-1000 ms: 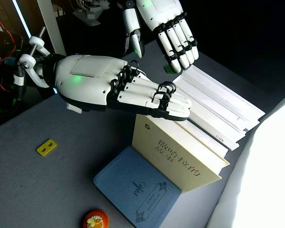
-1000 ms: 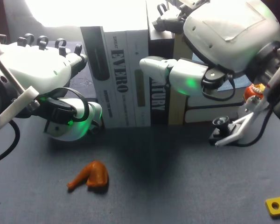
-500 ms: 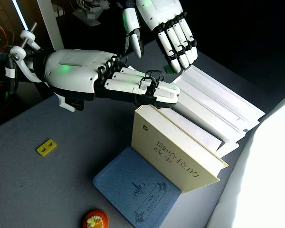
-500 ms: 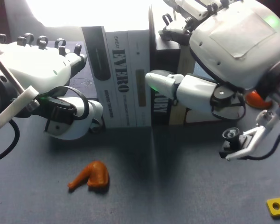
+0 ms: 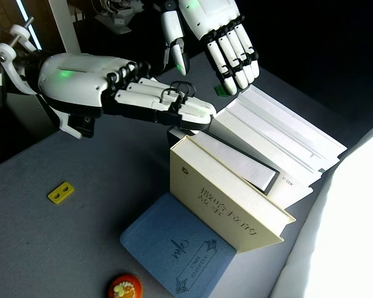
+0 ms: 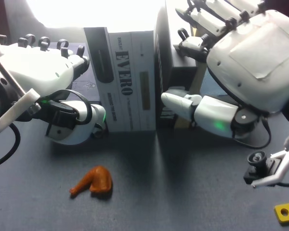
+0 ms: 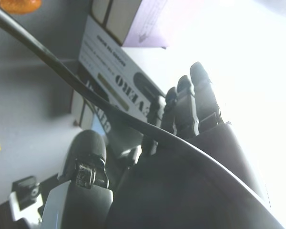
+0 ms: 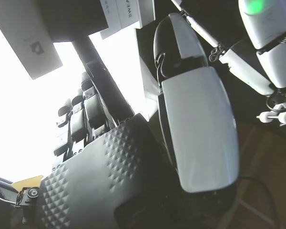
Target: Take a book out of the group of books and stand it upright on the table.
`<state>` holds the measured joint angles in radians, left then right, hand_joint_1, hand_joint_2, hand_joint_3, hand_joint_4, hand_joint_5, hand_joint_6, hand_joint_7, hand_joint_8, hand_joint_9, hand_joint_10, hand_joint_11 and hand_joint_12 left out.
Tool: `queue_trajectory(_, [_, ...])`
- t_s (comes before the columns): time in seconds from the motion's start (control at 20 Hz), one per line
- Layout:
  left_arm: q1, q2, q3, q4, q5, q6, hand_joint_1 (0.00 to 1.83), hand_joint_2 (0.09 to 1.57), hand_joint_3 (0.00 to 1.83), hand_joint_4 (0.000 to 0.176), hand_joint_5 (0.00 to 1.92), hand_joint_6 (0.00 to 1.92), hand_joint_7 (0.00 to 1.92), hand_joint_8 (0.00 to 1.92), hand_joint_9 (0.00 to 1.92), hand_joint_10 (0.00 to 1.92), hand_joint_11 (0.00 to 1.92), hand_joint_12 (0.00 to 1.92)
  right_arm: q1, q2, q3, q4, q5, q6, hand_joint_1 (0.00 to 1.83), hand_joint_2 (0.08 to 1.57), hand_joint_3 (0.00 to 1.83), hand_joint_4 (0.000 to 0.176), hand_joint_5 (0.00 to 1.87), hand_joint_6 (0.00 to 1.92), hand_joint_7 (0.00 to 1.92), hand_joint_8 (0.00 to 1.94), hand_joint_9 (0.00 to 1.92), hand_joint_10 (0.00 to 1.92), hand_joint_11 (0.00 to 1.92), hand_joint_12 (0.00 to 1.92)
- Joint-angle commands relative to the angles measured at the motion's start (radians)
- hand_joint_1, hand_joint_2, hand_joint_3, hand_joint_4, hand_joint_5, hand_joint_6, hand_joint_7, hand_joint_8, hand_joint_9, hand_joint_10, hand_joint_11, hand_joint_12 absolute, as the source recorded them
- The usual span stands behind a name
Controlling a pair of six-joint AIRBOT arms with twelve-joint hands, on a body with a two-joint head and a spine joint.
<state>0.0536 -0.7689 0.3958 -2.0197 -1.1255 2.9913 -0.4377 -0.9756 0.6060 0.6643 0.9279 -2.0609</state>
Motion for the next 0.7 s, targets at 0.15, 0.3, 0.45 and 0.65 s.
queue_trajectory(0.15, [-0.01, 0.004, -0.005, 0.093, 0.011, 0.004, 0.07, 1.42, 0.0, 0.0, 0.05, 0.0, 0.01, 0.0, 0.03, 0.0, 0.0, 0.26, -0.03, 0.028, -0.044, -0.001, 0.036, -0.029, 0.03, 1.19, 0.0, 0.0, 0.84, 0.12, 0.12, 0.0, 0.0, 0.0, 0.01, 0.0])
queue_trajectory(0.3, [-0.009, 0.004, -0.004, 0.093, 0.011, 0.004, 0.08, 1.42, 0.0, 0.0, 0.05, 0.0, 0.02, 0.0, 0.04, 0.0, 0.0, 0.26, -0.05, 0.043, -0.068, -0.001, 0.039, -0.04, 0.0, 1.2, 0.0, 0.0, 0.83, 0.1, 0.13, 0.0, 0.0, 0.0, 0.0, 0.0])
queue_trajectory(0.45, [-0.009, 0.004, -0.004, 0.093, 0.011, 0.004, 0.12, 1.41, 0.0, 0.0, 0.06, 0.0, 0.03, 0.0, 0.05, 0.0, 0.0, 0.28, -0.076, 0.06, -0.097, -0.001, 0.057, -0.069, 0.03, 1.19, 0.0, 0.0, 0.84, 0.1, 0.13, 0.0, 0.0, 0.0, 0.0, 0.0])
queue_trajectory(0.65, [-0.01, 0.004, -0.003, 0.093, 0.011, 0.004, 0.1, 1.42, 0.0, 0.0, 0.05, 0.0, 0.02, 0.0, 0.04, 0.0, 0.0, 0.27, -0.104, 0.086, -0.138, -0.001, 0.061, -0.078, 0.02, 1.2, 0.0, 0.0, 0.83, 0.09, 0.11, 0.0, 0.0, 0.0, 0.0, 0.0])
